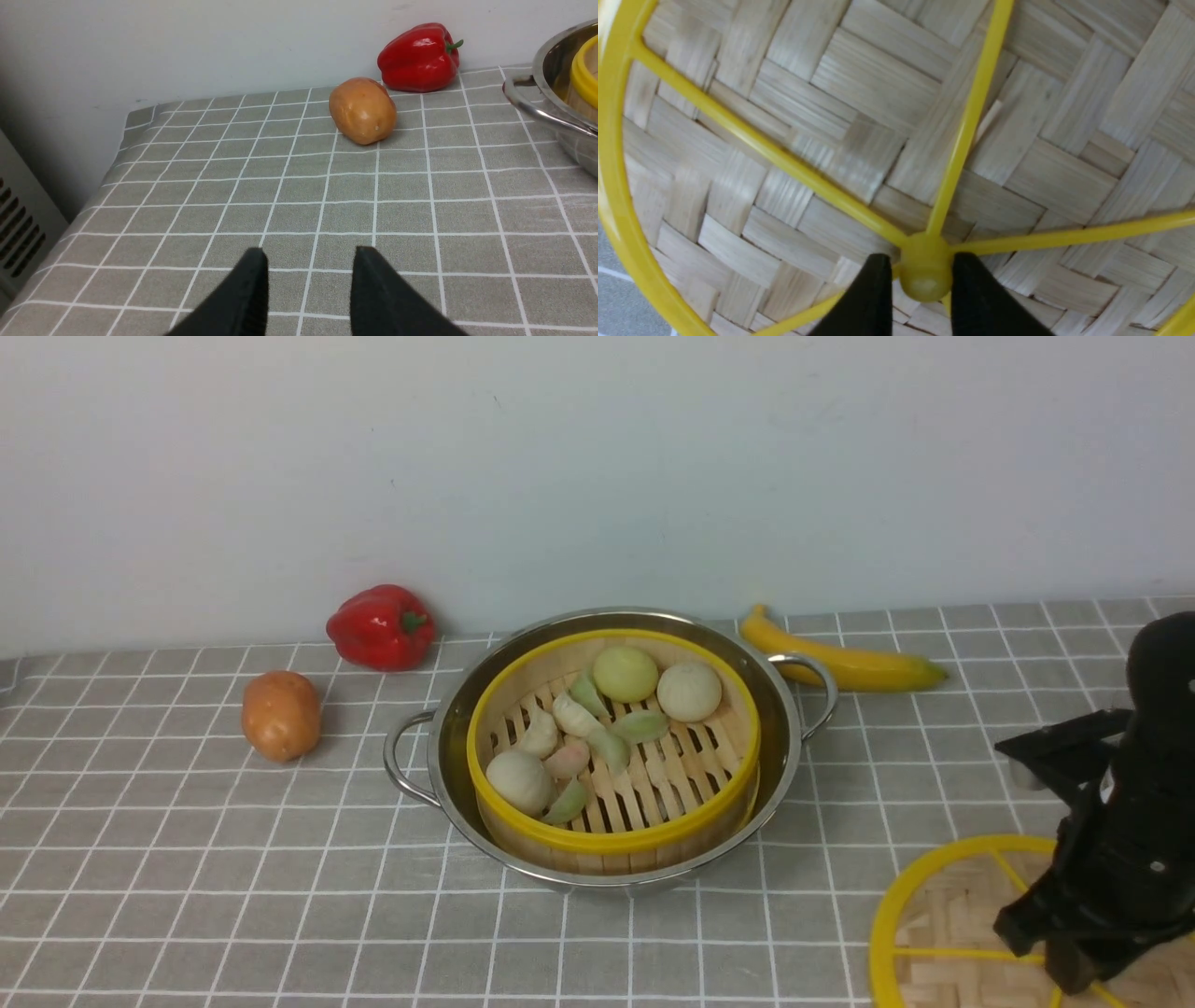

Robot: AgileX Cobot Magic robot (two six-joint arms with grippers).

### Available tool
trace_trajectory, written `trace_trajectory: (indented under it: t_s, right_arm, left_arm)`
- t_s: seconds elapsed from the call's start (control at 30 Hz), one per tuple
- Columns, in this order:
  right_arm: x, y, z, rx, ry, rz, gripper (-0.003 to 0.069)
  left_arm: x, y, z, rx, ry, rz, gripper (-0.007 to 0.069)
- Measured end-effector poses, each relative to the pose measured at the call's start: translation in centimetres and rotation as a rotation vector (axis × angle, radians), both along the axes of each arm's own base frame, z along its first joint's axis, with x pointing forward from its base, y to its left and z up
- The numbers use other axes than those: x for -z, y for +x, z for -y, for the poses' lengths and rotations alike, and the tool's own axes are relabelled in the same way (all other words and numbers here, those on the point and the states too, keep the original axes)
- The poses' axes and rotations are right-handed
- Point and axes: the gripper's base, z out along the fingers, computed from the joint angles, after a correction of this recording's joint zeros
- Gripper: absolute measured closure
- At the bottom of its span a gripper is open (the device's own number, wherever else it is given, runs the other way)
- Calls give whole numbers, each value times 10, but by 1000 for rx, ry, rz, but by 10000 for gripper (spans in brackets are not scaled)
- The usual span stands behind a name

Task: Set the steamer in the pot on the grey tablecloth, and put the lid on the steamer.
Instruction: 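Move the gripper down to the bamboo steamer lid and grasp its center knob, then place the bamboo steamer lid onto the steamer basket in the pot with the right gripper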

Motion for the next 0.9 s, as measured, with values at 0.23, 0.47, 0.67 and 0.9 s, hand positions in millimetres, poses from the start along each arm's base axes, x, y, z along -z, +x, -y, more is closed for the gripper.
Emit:
trace_trajectory:
  t_s: [0.23,0.47,0.67,0.9]
  right_arm:
    - [0,0,0,-2,-2,2,514]
    - [-34,14,-2,4,11,109,514]
    - [-95,25,2,-3,-24,252,514]
    - [-166,55,-19,-156,144,467,514]
  left_arm:
    - [0,0,0,0,0,0,382]
    - [0,0,0,0,0,0,382]
    - [0,0,0,0,0,0,382]
    - [0,0,0,0,0,0,382]
